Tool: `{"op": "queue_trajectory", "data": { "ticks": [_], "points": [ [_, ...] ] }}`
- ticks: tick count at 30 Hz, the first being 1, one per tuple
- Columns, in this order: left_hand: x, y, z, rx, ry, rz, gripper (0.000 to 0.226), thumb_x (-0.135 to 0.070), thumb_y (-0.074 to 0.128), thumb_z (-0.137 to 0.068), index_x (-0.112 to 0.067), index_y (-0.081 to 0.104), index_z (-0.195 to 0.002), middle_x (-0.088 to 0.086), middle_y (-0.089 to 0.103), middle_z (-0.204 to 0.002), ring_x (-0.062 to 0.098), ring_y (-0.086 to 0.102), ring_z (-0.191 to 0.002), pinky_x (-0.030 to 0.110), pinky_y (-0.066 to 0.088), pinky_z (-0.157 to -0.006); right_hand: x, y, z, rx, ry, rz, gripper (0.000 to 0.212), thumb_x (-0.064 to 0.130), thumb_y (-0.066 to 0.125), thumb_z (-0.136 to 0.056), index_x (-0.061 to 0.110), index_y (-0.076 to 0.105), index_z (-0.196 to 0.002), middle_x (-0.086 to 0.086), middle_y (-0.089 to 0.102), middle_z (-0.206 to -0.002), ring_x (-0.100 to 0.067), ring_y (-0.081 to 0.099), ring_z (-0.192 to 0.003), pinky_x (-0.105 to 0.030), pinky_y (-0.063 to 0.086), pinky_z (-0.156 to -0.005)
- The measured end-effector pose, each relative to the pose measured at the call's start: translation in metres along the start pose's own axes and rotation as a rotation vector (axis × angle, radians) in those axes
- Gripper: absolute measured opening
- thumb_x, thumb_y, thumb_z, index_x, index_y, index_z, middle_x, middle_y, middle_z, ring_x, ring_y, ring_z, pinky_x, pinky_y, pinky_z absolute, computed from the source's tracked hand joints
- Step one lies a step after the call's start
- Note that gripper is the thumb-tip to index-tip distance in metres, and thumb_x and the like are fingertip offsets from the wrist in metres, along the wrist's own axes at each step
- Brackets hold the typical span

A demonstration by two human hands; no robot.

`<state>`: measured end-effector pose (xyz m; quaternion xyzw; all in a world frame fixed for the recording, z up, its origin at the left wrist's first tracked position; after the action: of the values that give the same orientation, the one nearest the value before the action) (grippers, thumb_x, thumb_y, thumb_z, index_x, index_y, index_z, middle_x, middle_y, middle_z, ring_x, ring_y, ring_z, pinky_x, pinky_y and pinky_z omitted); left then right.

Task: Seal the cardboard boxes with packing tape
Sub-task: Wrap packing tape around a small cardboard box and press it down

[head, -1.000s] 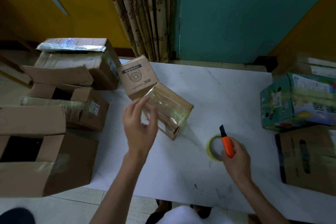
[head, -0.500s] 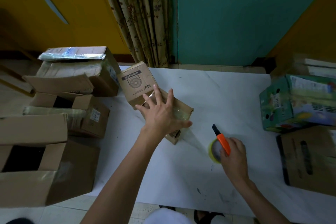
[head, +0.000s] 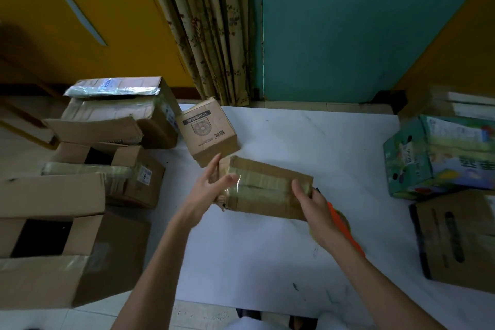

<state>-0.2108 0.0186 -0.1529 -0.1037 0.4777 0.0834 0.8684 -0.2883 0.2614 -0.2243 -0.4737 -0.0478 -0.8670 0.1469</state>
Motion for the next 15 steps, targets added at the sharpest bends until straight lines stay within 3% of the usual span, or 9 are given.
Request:
{"op": "queue_trajectory", "data": {
  "ticks": [3,6,9,12,15],
  "points": [
    [0.051,0.004,-0.008,0.021,-0.040,0.034,0.093,-0.077,0.061,-0.071,-0.036,0.038,-0.151,0.001,0.056,-0.143,0.023,0.062,-0.120,0.049,0.051,-0.102,-0.012,0.000,-0.005,-0.010,0.018,0.043,0.033,0.045,0.069,-0.089,0.022,0.067,-0.113,0.003,0.072,-0.108,-0.013,0.069,-0.097,-0.028,0.057,-0.080],
    [0.084,0.018,-0.006,0.003,-0.160,0.124,0.061,-0.060,0.048,-0.082,-0.024,0.061,-0.129,0.005,0.070,-0.121,0.017,0.069,-0.096,0.033,0.055,-0.079,-0.021,0.000,-0.007,-0.030,0.026,0.154,0.036,0.050,0.068,-0.088,0.024,0.066,-0.112,0.005,0.072,-0.105,-0.013,0.068,-0.098,-0.036,0.057,-0.086],
    [0.087,0.024,-0.004,-0.100,-0.115,0.173,0.055,-0.064,0.055,-0.087,-0.023,0.065,-0.121,0.001,0.075,-0.111,0.016,0.073,-0.091,0.025,0.056,-0.069,-0.016,0.001,-0.004,-0.066,0.006,0.215,0.043,0.055,0.068,-0.085,0.021,0.066,-0.112,0.006,0.071,-0.104,-0.013,0.067,-0.098,-0.036,0.057,-0.088],
    [0.084,0.020,-0.004,-0.194,-0.114,0.074,0.048,-0.065,0.063,-0.086,-0.024,0.068,-0.111,-0.001,0.076,-0.102,0.014,0.073,-0.081,0.016,0.052,-0.056,-0.014,-0.002,-0.003,-0.117,0.004,0.272,0.048,0.060,0.068,-0.083,0.017,0.067,-0.104,0.003,0.072,-0.095,-0.015,0.069,-0.092,-0.034,0.057,-0.081],
    [0.084,0.012,-0.009,-0.280,-0.103,-0.182,0.045,-0.067,0.063,-0.085,-0.027,0.066,-0.106,-0.004,0.074,-0.101,0.016,0.071,-0.088,0.032,0.059,-0.070,-0.012,-0.002,-0.001,-0.167,-0.006,0.339,0.059,0.067,0.066,-0.080,0.014,0.064,-0.104,0.001,0.069,-0.096,-0.018,0.066,-0.092,-0.039,0.056,-0.085]
  ]
}}
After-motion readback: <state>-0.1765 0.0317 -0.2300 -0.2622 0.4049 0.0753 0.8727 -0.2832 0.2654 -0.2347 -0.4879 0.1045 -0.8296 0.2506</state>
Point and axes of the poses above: each hand's wrist, its own z-axis away from the middle knuckle, its own y-axis out of the palm, x = y × z, the point moved 8 cm from there along -z, towards the middle knuckle
